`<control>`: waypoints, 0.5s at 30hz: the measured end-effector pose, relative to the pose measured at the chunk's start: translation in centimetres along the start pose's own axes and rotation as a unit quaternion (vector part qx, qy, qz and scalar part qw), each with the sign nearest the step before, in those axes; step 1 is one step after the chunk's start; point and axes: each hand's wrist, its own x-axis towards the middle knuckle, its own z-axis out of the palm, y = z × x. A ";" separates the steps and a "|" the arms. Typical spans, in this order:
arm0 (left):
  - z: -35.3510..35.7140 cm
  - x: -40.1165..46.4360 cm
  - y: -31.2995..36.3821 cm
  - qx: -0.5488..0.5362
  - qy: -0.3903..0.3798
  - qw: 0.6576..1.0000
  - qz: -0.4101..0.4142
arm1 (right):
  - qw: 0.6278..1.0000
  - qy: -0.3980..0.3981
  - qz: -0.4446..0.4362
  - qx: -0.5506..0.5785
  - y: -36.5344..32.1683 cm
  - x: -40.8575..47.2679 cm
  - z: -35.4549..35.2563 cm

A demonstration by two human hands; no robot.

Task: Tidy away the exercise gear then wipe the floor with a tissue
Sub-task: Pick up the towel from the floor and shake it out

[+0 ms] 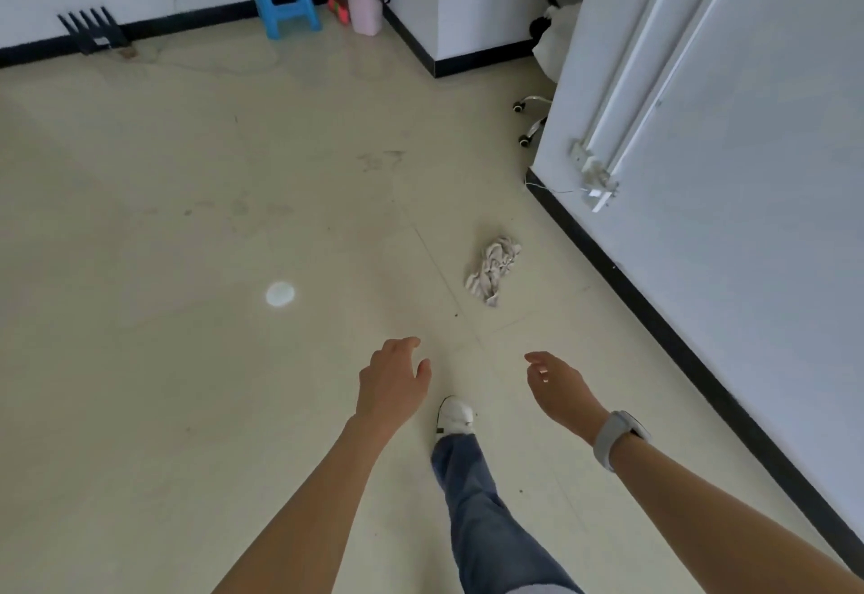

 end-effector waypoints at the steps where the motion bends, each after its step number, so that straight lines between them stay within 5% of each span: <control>1: -0.5 2.9 0.4 0.002 -0.006 1.000 0.006 | 1.000 0.004 0.005 0.006 -0.8 2.7 -0.4; 15: -10.1 39.6 8.6 0.047 -0.082 0.995 0.042 | 0.987 0.013 0.139 0.083 -11.6 35.0 -8.4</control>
